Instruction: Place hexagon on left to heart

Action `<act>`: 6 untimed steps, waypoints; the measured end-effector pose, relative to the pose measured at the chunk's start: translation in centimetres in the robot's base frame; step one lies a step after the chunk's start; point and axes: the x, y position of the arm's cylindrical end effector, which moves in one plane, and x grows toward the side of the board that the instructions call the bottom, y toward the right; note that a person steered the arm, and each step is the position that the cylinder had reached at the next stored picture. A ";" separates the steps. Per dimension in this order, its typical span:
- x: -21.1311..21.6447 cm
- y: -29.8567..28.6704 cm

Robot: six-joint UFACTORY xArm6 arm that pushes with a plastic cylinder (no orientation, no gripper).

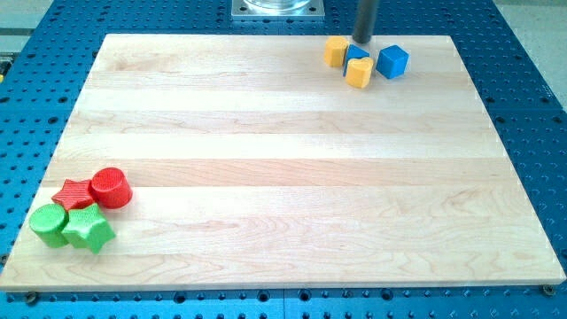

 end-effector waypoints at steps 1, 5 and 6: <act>3.8 -7.8; 5.7 -4.8; 5.5 -4.5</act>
